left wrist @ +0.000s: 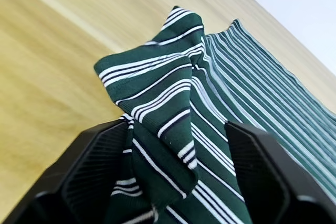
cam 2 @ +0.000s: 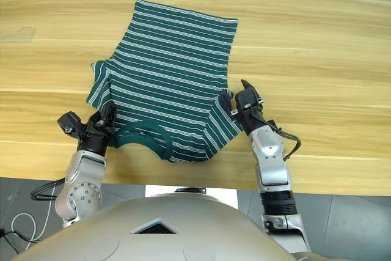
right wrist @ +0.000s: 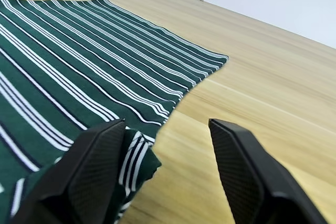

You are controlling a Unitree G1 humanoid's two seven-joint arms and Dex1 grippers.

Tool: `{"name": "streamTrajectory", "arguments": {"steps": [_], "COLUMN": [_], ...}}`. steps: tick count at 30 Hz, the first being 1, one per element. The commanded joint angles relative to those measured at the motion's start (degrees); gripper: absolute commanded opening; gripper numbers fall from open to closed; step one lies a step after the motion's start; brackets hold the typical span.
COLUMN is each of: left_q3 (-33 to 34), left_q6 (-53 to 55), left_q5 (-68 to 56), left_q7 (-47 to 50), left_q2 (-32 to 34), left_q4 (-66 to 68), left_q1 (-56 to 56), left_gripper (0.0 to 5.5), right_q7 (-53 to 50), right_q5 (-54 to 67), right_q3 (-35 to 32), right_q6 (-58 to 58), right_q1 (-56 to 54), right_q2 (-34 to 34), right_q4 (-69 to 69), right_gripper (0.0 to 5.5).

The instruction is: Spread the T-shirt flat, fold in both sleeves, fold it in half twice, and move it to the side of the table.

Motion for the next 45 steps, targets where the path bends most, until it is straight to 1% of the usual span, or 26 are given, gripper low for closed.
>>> {"name": "streamTrajectory", "arguments": {"steps": [1, 3, 6, 9, 13, 14, 15, 17, 19, 21, 24, 26, 28, 30, 32, 35, 38, 41, 43, 45], "left_q3": [3.7, 4.9, 9.0, 11.1, 14.9, 16.2, 17.6, 21.2, 22.4, 21.3, 10.9, 4.2, 0.3, 0.8, 0.8, -2.7, -5.8, -6.2, -6.8, -7.9], "left_q6": [7.4, 8.8, 9.5, 3.4, -2.7, -3.4, -4.8, -6.5, -7.9, -8.8, -7.9, -7.9, -8.7, -9.1, -10.5, -11.6, -12.0, -12.8, -14.2, -15.5], "left_q5": [-1.1, -5.0, -17.9, -25.5, -26.3, -27.5, -26.1, -27.2, -26.5, -26.6, -19.5, -14.2, -9.9, -9.4, -7.9, -4.0, -0.8, 1.0, 3.0, 6.3], "left_q7": [7.5, 8.3, 8.1, 0.7, -1.4, -0.3, 0.2, 3.4, 4.9, 4.7, 0.8, -1.5, -2.5, -1.3, -1.4, -3.2, -4.9, -6.0, -6.7, -7.1], "left_q2": [-3.7, -5.0, -6.2, -2.8, 3.2, 4.3, 6.0, 9.3, 11.3, 12.3, 11.8, 11.9, 11.8, 10.7, 9.9, 8.8, 8.1, 7.8, 7.9, 8.5], "left_q4": [5.0, 2.6, -1.1, -6.9, -10.8, -11.2, -11.1, -8.2, -6.3, -5.8, -5.3, -3.8, -2.1, 1.9, 5.1, 7.5, 9.3, 10.7, 11.5, 12.9], "left_q1": [9.2, 12.3, 14.9, 12.6, 7.1, 5.7, 3.7, -1.2, -5.0, -9.3, -12.0, -12.9, -14.7, -18.7, -20.8, -19.7, -17.4, -16.0, -15.4, -15.5], "left_gripper": [3.44, 3.44, 3.44, 3.44, 3.44, 3.44, 3.44, 3.44, 3.44, 3.44, 3.44, 3.44, 3.44, 3.44, 3.44, 3.44, 3.44, 3.44, 3.44, 3.44], "right_q7": [-0.1, -0.4, -0.2, 0.2, 0.0, 0.0, -0.3, -0.8, -1.3, -1.8, -3.1, -3.7, -3.5, -2.3, -1.7, -1.4, -0.9, -1.8, -0.6, 1.8], "right_q5": [0.5, 0.2, -0.1, -0.5, -0.6, -1.0, -1.7, -2.4, -3.0, -3.4, -2.5, -1.2, -0.3, 0.2, 0.3, -0.5, -0.8, -1.4, -1.3, -0.3], "right_q3": [-0.2, -0.4, 1.3, 3.3, 5.0, 5.7, 6.5, 7.5, 8.5, 9.2, 7.6, 4.7, 1.4, -1.9, -4.7, -6.1, -5.1, -4.4, -2.1, 0.2], "right_q6": [2.3, 2.8, 3.0, 1.5, 1.9, 2.0, 2.0, 2.2, 2.3, 2.4, 3.5, 5.5, 7.9, 9.7, 10.8, 10.0, 8.1, 6.1, 4.4, 2.5], "right_q1": [-0.3, -1.0, -3.0, -3.6, -3.5, -3.7, -3.9, -3.6, -2.5, -0.9, 1.4, 2.3, 2.6, 1.2, -2.7, -10.8, -15.5, -18.2, -17.9, -16.5], "right_q2": [-0.1, 0.0, 1.3, 2.0, 2.4, 2.5, 2.6, 3.0, 3.3, 3.4, 3.3, 2.7, 1.1, -2.0, -5.0, -7.6, -7.8, -6.5, -5.5, -4.6], "right_q4": [-1.4, -1.2, -1.4, -0.6, -1.5, -1.0, 0.0, 1.5, 2.8, 4.0, 4.5, 4.1, 3.3, 2.6, 3.9, 9.3, 13.9, 19.0, 18.2, 13.9], "right_gripper": [2.93, 2.93, 2.93, 2.93, 2.93, 2.93, 2.93, 2.93, 2.93, 2.93, 2.93, 2.93, 2.93, 2.93, 2.93, 2.93, 2.93, 2.93, 2.93, 2.93]}}
